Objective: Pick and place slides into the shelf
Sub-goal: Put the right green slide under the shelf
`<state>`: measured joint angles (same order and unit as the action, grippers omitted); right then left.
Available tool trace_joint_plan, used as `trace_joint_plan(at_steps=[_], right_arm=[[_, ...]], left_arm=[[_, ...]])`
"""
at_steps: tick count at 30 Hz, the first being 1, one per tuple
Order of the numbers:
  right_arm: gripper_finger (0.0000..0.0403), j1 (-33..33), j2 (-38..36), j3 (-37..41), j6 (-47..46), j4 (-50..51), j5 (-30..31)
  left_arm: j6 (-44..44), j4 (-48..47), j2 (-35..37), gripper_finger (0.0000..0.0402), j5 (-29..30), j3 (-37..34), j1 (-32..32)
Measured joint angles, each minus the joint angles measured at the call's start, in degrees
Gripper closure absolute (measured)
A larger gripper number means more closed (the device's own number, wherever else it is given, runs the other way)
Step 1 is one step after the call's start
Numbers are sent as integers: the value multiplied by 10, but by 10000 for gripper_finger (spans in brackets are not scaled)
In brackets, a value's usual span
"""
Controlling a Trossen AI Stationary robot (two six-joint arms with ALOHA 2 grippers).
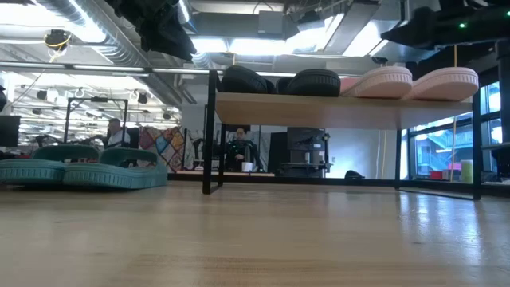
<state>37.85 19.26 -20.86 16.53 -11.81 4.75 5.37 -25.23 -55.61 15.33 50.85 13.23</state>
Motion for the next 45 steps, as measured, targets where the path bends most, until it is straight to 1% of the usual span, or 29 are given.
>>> trace_joint_plan(at_steps=[7, 9, 12, 16, 23, 30, 32, 34, 35, 37, 40, 45], right_arm=[[116, 3, -61, 57, -14, -4, -4], [116, 3, -75, 71, -25, -3, -4], [116, 3, -94, 84, -28, -4, -4], [116, 3, -112, 91, -28, 0, -4], [116, 3, -118, 91, -28, 7, -4], [116, 3, -118, 91, -30, 33, -3], [116, 3, -118, 91, -30, 38, -3], [116, 3, -118, 91, -30, 39, -3], [116, 3, -118, 91, -30, 40, -3], [116, 3, -118, 91, -30, 41, -3], [116, 3, -118, 91, -30, 42, -3], [116, 3, -118, 91, -30, 47, -3]], left_arm=[[7, 0, 0, 217, -1, 0, 0], [18, 0, -4, 217, -10, 0, 0], [12, -10, -5, 217, -28, 0, 0], [5, -20, -5, 217, -27, 0, -1], [5, -20, -5, 217, -27, 0, 3], [0, -22, -5, 215, -40, 0, 3], [-35, -22, -5, 206, -40, 0, 3], [-84, -21, -8, 192, -53, 0, 2], [-95, -22, -11, 185, -61, 0, 2], [-95, -19, -15, 174, -59, 0, 2], [-72, -11, -22, 168, -40, 0, 3], [-59, -10, -22, 167, -45, 0, 2]])
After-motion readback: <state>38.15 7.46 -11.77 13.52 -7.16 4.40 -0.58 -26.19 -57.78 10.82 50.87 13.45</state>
